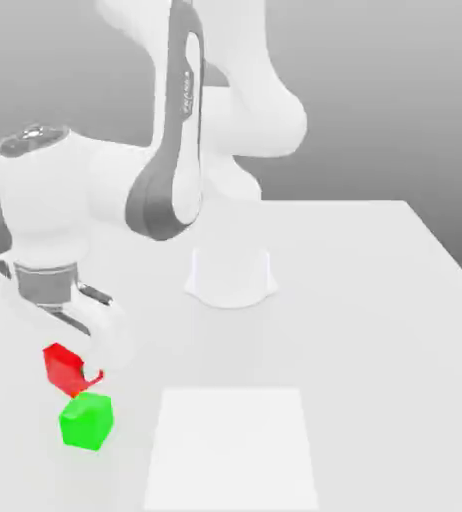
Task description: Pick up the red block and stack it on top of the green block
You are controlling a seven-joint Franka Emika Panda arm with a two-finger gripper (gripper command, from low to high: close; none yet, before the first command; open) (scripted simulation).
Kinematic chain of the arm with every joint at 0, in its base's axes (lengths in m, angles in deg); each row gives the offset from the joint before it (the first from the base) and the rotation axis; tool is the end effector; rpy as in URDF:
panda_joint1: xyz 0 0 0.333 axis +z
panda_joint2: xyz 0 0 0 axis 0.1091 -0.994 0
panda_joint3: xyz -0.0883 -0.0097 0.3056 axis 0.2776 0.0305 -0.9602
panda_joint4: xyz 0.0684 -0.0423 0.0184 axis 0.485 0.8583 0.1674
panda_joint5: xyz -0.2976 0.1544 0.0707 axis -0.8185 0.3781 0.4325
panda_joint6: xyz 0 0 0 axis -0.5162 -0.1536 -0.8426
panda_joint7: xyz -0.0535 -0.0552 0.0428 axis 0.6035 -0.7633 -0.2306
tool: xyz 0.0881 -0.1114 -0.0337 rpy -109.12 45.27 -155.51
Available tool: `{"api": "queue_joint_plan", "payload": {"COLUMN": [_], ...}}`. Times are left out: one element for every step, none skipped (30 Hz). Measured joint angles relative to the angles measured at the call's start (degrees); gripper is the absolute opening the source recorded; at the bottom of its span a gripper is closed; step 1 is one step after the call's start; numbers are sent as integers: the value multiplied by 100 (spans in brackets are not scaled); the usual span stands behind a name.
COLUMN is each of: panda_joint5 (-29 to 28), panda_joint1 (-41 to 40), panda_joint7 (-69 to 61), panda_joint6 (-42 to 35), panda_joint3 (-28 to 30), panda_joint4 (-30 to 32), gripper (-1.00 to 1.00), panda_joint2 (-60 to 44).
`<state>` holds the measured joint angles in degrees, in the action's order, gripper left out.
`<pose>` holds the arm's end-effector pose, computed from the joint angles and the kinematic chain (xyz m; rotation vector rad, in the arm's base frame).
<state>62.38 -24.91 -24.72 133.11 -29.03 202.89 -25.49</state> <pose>0.3608 -0.1850 0.1998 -2.3660 2.0664 -0.0008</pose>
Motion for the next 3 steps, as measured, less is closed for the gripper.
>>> {"api": "queue_joint_plan", "payload": {"panda_joint5": [0, 0, 0], "panda_joint1": [0, 0, 0], "panda_joint7": [0, 0, 0], "panda_joint6": [0, 0, 0], "panda_joint3": [0, 0, 0], "panda_joint4": [0, 0, 0], "gripper": [100, 100, 100], "panda_joint2": [0, 0, 0]}}
